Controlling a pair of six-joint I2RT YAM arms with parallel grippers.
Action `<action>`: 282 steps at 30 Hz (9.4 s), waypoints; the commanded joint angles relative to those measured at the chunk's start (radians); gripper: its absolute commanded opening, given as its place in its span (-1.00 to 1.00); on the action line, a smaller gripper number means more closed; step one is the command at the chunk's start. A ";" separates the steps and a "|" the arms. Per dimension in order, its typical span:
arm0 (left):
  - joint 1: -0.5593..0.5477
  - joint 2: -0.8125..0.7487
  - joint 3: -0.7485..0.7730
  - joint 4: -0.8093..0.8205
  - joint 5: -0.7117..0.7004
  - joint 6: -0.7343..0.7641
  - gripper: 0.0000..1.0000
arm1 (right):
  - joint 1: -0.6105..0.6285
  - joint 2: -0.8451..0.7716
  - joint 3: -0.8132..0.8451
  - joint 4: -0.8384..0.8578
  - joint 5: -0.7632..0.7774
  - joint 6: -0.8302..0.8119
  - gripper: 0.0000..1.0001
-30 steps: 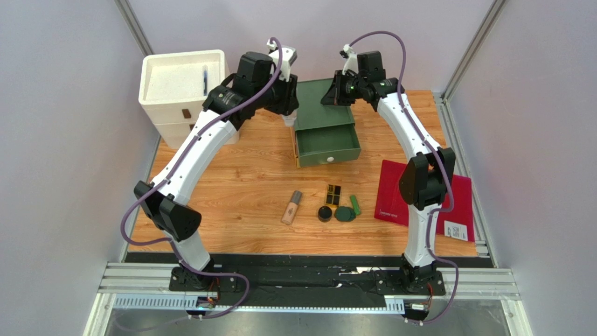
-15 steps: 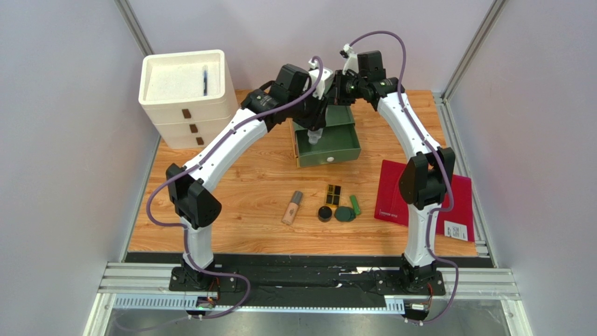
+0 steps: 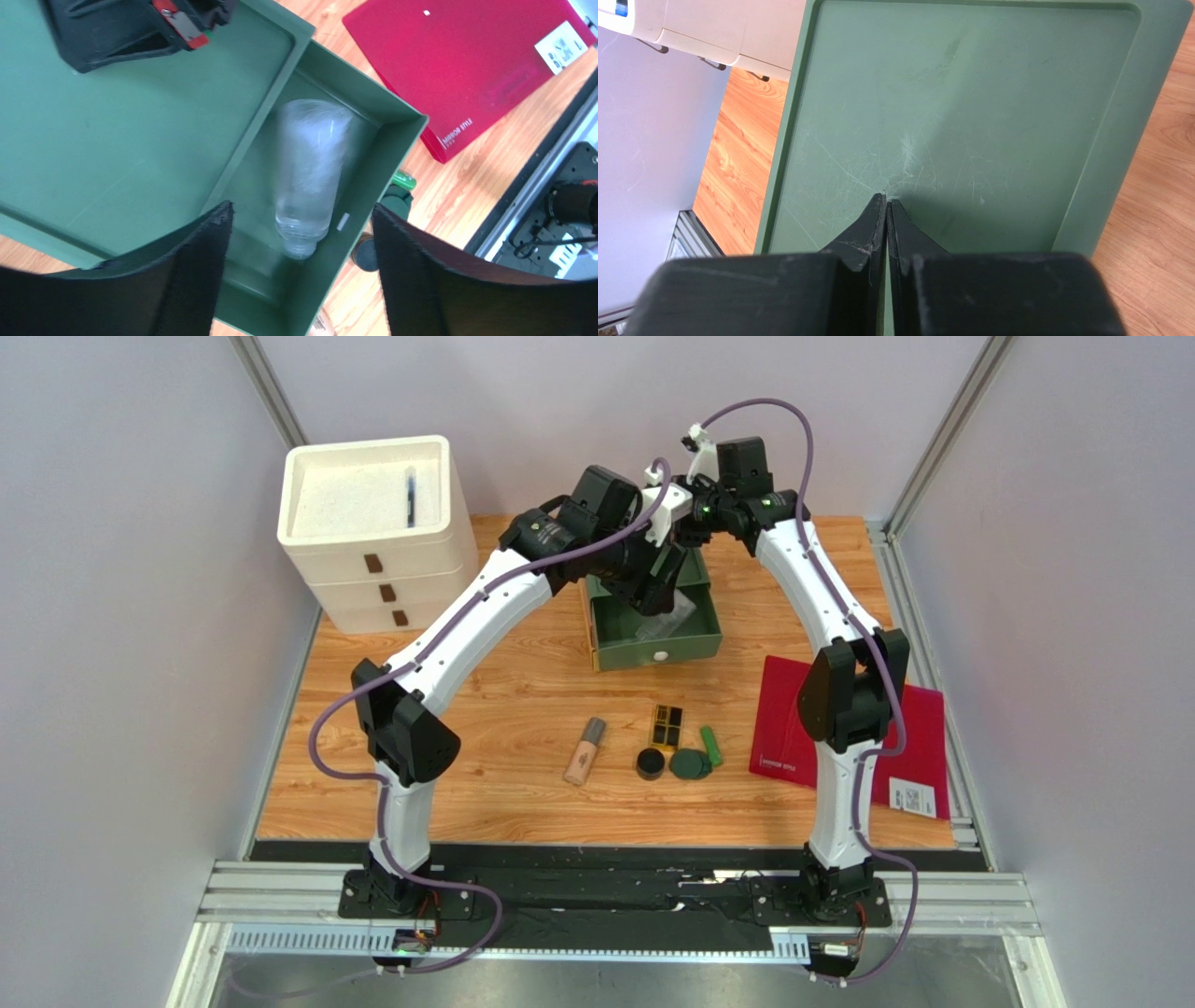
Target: Organize the makeup
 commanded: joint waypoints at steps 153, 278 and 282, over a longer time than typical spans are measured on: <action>-0.061 -0.243 -0.348 0.285 -0.168 0.161 0.51 | -0.014 0.101 -0.043 -0.045 -0.094 0.030 -0.70; 0.261 -0.045 -0.050 0.233 0.041 -0.210 -0.79 | -0.103 -0.514 -1.290 1.049 -0.361 0.986 0.07; 0.262 -0.045 -0.067 0.268 0.092 -0.233 -1.00 | -0.097 -0.381 -1.351 1.519 -0.355 1.141 0.04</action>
